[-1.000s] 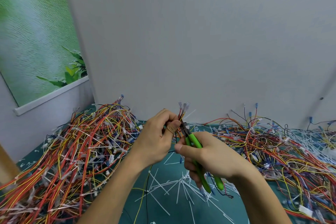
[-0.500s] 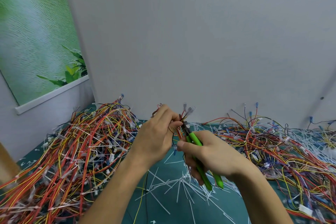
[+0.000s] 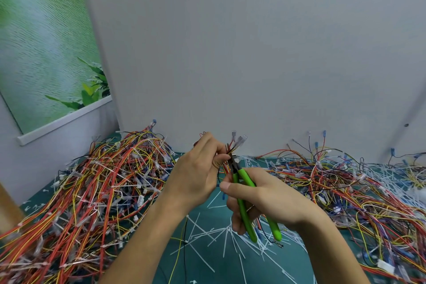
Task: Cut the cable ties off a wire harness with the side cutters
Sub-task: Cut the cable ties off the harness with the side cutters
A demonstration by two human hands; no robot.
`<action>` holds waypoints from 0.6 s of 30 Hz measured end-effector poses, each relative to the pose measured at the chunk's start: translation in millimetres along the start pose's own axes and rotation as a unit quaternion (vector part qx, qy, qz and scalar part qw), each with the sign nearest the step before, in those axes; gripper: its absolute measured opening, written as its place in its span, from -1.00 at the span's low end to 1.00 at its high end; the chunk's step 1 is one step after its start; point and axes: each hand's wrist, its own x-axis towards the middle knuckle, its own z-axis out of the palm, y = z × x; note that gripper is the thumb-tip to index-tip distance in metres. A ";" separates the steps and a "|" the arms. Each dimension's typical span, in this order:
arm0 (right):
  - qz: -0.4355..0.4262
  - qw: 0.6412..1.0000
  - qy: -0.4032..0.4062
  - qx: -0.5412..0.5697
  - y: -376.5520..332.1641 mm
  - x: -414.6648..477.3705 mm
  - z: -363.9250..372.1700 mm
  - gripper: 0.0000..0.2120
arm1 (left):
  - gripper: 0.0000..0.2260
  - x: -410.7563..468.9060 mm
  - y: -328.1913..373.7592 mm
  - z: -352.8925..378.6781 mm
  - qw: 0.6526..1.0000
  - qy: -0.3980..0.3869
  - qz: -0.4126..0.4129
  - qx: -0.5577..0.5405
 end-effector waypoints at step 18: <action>-0.034 0.997 0.059 -0.042 7.8 9.5 5.5 -0.75 | -0.78 2.4 4.8 -0.6 0.986 -0.004 -0.127 -0.103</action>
